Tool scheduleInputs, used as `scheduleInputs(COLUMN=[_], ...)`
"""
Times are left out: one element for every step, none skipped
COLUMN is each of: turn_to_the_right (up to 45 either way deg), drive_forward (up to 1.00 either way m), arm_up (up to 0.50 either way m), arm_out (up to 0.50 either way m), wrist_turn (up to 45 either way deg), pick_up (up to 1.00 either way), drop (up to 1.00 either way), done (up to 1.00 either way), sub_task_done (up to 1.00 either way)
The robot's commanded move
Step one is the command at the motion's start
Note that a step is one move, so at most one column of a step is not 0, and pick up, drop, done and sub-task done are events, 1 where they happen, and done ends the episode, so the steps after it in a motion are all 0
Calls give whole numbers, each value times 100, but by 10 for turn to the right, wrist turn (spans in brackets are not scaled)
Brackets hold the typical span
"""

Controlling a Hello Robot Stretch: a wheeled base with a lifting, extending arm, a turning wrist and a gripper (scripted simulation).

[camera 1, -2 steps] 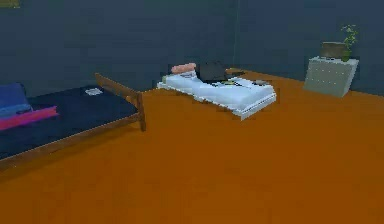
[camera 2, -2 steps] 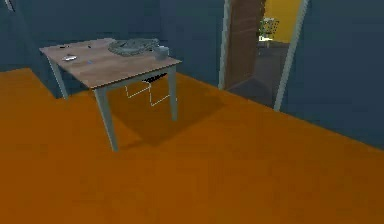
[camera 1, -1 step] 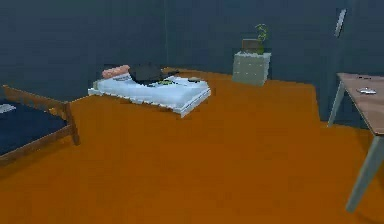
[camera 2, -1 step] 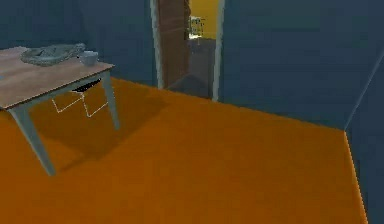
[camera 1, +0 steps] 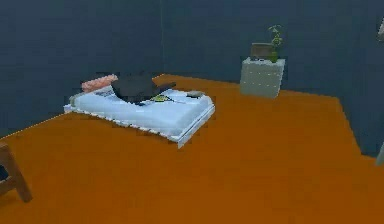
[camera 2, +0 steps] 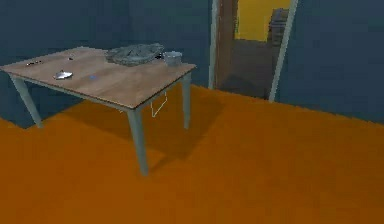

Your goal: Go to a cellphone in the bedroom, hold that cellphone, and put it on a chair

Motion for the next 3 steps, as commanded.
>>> scheduleInputs(turn_to_the_right=[210,0,30], drive_forward=[0,100,0], arm_up=[0,0,0], arm_out=[0,0,0], wrist_turn=[0,0,0], pick_up=[0,0,0], drop=[0,0,0], done=[0,0,0], sub_task_done=[0,0,0])
